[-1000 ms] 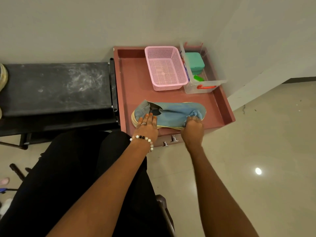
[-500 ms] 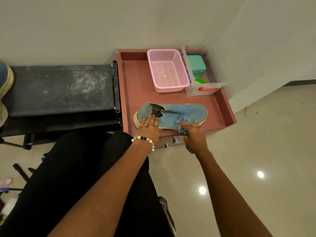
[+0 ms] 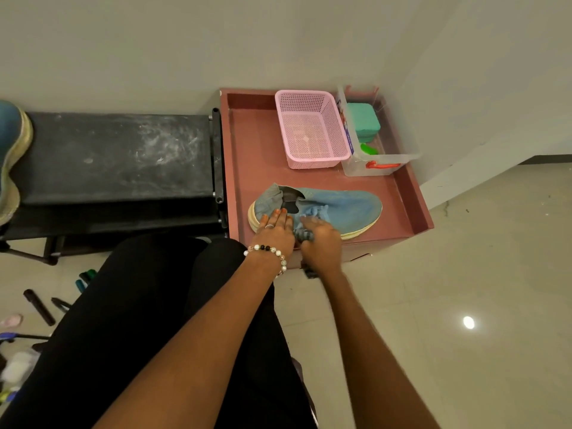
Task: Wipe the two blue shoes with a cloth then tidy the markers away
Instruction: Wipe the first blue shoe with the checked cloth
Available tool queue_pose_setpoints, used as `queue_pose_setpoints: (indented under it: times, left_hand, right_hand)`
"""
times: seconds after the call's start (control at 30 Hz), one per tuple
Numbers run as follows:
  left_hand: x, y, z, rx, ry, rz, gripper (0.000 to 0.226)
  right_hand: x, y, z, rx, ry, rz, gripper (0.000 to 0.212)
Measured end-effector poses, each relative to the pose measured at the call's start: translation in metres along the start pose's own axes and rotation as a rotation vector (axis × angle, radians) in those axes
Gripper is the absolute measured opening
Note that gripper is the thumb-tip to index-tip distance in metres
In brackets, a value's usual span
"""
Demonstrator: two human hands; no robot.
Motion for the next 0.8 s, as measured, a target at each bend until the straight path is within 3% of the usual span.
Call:
queue_pose_setpoints:
  times: [0.07, 0.13, 0.3, 0.37, 0.47, 0.53, 0.6, 0.7, 0.8]
  left_hand:
    - [0.0, -0.001, 0.0, -0.008, -0.007, -0.01, 0.052]
    - [0.0, -0.001, 0.001, -0.014, -0.004, -0.022, 0.053]
    - [-0.001, 0.002, -0.001, 0.006, 0.001, -0.028, 0.052]
    - [-0.001, 0.004, 0.0, 0.016, -0.011, -0.023, 0.051]
    - [-0.001, 0.003, 0.002, 0.02, -0.033, -0.002, 0.052]
    - [-0.002, 0.002, 0.001, 0.005, -0.02, -0.016, 0.051]
    - [-0.003, 0.001, 0.001, 0.006, -0.011, -0.028, 0.051]
    - [-0.005, 0.003, 0.001, 0.024, -0.019, -0.025, 0.051]
    - [-0.004, 0.005, 0.001, 0.031, -0.022, -0.002, 0.051]
  right_hand:
    - [0.008, 0.005, -0.019, 0.088, -0.01, 0.08, 0.057]
    - [0.023, 0.01, -0.043, 0.081, -0.088, 0.055, 0.059]
    - [0.018, 0.015, -0.045, -0.174, -0.382, -0.024, 0.033]
    - [0.002, 0.014, -0.022, -0.225, -0.349, 0.01, 0.029]
    - [-0.003, 0.007, 0.012, -0.016, -0.092, 0.049, 0.038]
    - [0.013, 0.007, 0.0, 0.035, 0.006, 0.111, 0.044]
    - [0.025, 0.015, -0.02, -0.026, -0.029, 0.166, 0.045]
    - [0.017, 0.026, -0.023, -0.148, -0.104, 0.093, 0.05]
    - [-0.007, 0.008, 0.0, -0.09, -0.153, 0.064, 0.044]
Point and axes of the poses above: each hand's wrist, its own y-axis towards the middle knuckle, its own x-axis out of the back of the hand, z = x × y, the point moved 6 cm from there along y, towards the middle knuckle, and after that the axes turned 12 degrees about -z, right-handed, at the moved point
